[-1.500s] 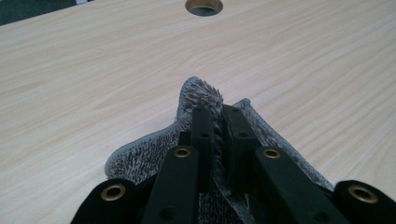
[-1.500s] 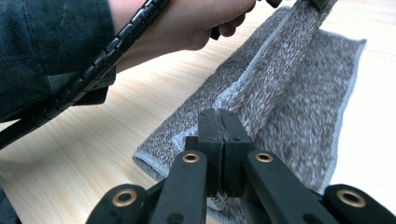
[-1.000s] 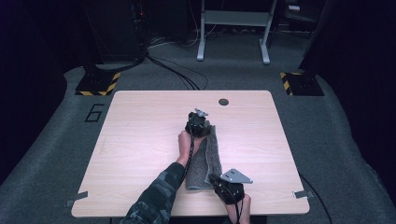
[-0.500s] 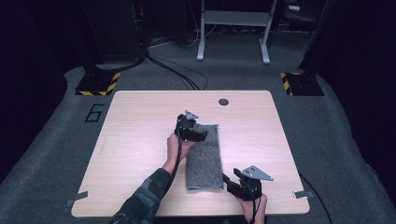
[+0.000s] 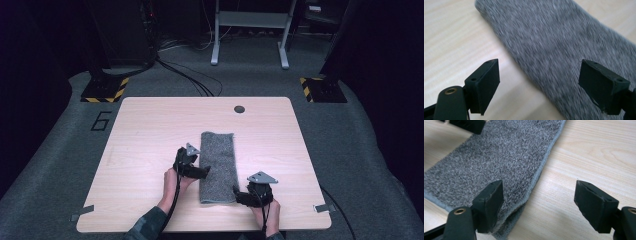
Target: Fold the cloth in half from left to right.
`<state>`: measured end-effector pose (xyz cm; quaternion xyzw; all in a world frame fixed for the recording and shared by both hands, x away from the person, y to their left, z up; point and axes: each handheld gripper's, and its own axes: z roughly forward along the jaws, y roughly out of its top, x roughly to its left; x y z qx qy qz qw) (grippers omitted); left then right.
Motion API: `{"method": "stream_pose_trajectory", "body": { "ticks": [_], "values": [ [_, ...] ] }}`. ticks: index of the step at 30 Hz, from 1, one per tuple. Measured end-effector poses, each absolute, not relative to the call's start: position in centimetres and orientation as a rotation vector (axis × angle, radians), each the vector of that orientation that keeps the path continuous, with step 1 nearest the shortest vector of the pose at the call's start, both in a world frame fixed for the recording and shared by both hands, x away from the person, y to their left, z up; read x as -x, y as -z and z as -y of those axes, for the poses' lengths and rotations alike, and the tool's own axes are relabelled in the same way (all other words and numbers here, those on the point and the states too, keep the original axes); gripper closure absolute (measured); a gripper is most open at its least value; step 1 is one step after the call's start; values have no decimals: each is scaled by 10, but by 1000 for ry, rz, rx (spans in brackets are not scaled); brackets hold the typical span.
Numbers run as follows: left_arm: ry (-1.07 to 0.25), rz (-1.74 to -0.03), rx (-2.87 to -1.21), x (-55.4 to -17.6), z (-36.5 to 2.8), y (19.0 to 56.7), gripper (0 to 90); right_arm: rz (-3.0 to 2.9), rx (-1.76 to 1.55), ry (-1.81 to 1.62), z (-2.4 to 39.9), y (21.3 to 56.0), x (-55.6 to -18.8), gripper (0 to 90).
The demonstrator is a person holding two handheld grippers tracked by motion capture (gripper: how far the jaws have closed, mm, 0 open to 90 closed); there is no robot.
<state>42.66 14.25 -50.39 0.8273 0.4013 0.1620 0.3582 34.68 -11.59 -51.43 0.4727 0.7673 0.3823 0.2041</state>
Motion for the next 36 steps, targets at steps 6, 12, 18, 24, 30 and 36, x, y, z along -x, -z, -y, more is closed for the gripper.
{"method": "stream_pose_trajectory", "body": {
  "ticks": [6, 12, 18, 24, 30, 36],
  "values": [
    [-416, -982, -2163, -393, -145, 510, 163, -2158, -1309, -1021, 116, 520, -346, 217],
    [-439, -957, -2215, -375, -147, 517, 159, -2191, -1313, -986, 113, 527, -344, 218],
    [-439, -962, -2222, -370, -153, 521, 158, -2201, -1286, -983, 111, 527, -340, 220],
    [-434, -947, -2220, -357, -157, 522, 158, -2216, -1260, -1010, 110, 529, -327, 222],
    [-415, -935, -2214, -346, -164, 524, 155, -2243, -1229, -1018, 108, 529, -316, 222],
    [-395, -946, -2182, -348, -169, 518, 128, -2256, -1221, -1071, 116, 521, -323, 151]
  ]
}}
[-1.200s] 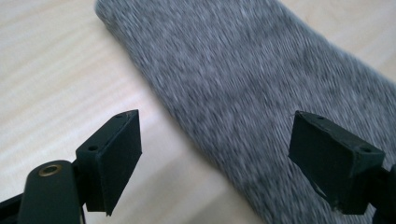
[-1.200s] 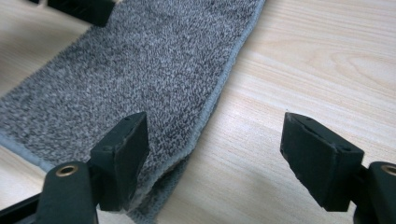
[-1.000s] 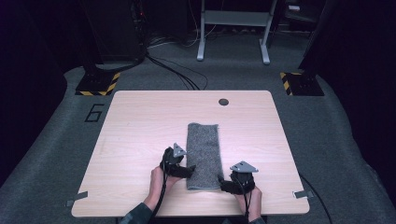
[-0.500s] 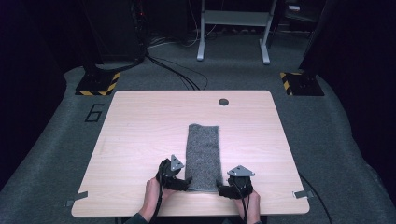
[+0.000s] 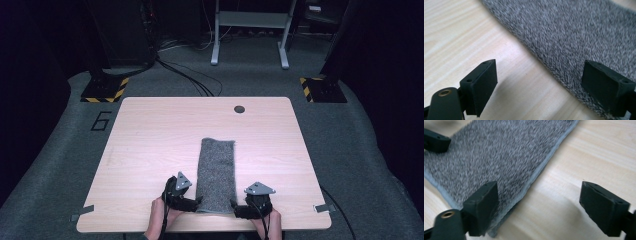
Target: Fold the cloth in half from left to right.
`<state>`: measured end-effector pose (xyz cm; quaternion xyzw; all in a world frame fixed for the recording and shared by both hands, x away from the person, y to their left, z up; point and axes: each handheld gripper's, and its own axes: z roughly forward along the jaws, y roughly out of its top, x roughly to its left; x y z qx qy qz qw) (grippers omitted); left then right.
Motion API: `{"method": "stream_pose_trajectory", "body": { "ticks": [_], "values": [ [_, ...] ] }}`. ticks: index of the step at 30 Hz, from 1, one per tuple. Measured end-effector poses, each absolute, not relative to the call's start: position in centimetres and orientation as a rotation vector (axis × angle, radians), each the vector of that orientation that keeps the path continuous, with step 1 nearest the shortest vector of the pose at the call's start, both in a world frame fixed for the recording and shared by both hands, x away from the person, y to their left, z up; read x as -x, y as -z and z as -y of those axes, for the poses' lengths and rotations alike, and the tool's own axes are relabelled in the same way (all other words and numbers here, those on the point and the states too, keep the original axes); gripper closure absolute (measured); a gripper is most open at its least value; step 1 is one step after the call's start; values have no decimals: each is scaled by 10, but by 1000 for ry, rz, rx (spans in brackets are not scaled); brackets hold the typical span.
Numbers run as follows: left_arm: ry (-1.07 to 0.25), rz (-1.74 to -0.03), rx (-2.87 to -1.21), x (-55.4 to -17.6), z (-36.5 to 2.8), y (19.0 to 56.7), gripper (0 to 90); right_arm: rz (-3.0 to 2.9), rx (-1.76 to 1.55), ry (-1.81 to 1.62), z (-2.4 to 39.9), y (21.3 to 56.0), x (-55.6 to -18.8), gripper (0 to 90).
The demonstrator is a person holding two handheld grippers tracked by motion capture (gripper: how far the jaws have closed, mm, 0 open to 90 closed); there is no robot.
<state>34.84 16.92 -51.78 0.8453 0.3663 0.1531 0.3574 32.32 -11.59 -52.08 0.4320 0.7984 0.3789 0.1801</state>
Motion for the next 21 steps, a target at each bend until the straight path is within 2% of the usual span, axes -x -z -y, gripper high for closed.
{"method": "stream_pose_trajectory", "body": {
  "ticks": [5, 12, 21],
  "values": [
    [-427, -966, -2139, -365, -175, 507, 128, -2260, -1228, -1088, 122, 510, -340, 117],
    [-483, -1040, -2085, -410, -177, 491, 124, -2234, -1224, -1090, 122, 494, -376, 113],
    [-508, -1091, -2083, -455, -171, 488, 127, -2212, -1249, -1087, 117, 489, -418, 127]
  ]
}}
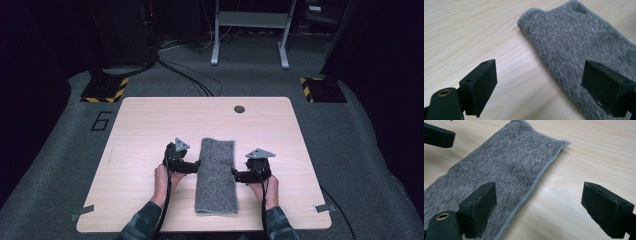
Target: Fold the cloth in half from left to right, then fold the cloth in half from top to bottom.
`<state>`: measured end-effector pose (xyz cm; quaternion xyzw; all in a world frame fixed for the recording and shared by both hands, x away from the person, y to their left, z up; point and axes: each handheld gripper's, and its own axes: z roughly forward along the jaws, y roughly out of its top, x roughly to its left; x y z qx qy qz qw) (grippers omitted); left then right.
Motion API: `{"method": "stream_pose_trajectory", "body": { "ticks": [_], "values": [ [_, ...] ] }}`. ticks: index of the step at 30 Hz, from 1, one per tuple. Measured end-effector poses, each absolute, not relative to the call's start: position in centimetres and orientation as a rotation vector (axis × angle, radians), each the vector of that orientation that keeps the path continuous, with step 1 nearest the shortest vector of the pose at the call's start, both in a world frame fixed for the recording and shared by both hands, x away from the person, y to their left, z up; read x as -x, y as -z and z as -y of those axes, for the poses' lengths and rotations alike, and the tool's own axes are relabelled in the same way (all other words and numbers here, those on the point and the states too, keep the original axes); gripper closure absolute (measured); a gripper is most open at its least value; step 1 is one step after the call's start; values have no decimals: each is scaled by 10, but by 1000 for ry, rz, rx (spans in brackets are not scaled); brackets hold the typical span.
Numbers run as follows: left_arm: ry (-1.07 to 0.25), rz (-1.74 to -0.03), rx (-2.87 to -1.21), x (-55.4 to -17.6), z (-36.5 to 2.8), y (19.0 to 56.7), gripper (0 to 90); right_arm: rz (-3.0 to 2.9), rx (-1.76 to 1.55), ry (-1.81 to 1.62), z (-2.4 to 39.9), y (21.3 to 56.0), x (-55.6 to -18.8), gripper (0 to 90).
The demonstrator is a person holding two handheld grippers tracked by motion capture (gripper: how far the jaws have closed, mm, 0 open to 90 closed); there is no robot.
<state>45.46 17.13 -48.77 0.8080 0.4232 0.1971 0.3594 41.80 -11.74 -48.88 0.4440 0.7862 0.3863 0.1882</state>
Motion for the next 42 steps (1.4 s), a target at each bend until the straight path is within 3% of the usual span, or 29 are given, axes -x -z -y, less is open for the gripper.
{"method": "stream_pose_trajectory", "body": {
  "ticks": [11, 16, 20, 21, 28, 42],
  "values": [
    [-524, -1198, -2076, -511, -154, 499, 152, -2202, -1311, -1064, 108, 492, -468, 154],
    [-547, -1237, -2082, -521, -150, 508, 191, -2183, -1335, -1051, 100, 496, -489, 221],
    [-551, -1246, -2091, -525, -147, 511, 214, -2180, -1340, -1023, 95, 499, -500, 280],
    [-549, -1238, -2100, -526, -146, 512, 228, -2161, -1360, -999, 91, 502, -507, 341],
    [-531, -1220, -2117, -527, -144, 515, 282, -2184, -1382, -987, 88, 514, -521, 407],
    [-492, -1197, -2096, -523, -139, 516, 495, -2186, -1367, -961, 76, 519, -521, 553]
  ]
}}
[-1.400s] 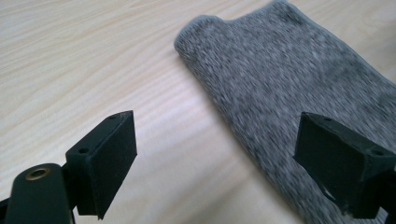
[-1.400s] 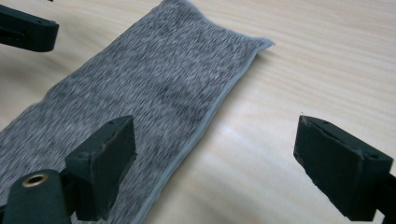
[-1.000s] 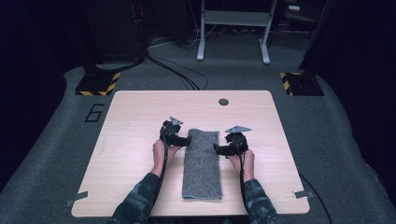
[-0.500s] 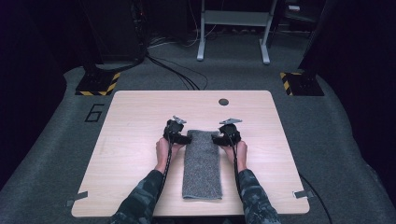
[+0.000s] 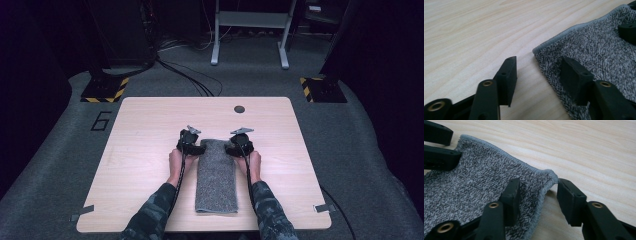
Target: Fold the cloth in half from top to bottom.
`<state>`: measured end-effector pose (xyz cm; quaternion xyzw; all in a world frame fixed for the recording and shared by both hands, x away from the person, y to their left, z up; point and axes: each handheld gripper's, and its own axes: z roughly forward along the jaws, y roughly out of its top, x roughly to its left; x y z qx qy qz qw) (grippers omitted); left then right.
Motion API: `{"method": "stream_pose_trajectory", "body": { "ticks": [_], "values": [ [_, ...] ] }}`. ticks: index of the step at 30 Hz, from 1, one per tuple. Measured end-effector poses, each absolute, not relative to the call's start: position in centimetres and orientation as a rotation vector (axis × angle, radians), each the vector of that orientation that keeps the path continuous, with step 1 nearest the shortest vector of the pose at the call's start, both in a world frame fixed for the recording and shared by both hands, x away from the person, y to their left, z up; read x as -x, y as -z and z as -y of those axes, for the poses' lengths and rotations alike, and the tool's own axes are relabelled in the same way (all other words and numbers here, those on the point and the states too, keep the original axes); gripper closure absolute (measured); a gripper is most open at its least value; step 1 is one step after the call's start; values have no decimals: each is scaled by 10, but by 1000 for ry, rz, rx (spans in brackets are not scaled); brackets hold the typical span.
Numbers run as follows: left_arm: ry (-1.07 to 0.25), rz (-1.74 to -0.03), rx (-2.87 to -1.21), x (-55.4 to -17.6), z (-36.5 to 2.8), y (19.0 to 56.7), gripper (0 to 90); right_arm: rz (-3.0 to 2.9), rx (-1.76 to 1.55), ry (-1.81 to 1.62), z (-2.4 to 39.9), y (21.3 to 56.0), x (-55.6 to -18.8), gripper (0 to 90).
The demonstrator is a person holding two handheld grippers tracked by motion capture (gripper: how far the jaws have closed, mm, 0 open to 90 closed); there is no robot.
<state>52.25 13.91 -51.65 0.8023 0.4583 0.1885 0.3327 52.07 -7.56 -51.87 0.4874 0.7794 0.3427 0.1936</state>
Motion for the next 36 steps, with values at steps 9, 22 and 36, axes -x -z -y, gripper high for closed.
{"method": "stream_pose_trajectory", "body": {
  "ticks": [9, 22, 36],
  "values": [
    [-485, -1167, -2108, -518, -134, 516, 679, -2197, -1364, -972, 71, 518, -518, 701],
    [-484, -1137, -2093, -512, -130, 518, 865, -2187, -1423, -1016, 69, 518, -513, 864],
    [-479, -1126, -1999, -505, -137, 502, 871, -2143, -1393, -1097, 78, 505, -504, 872]
  ]
}}
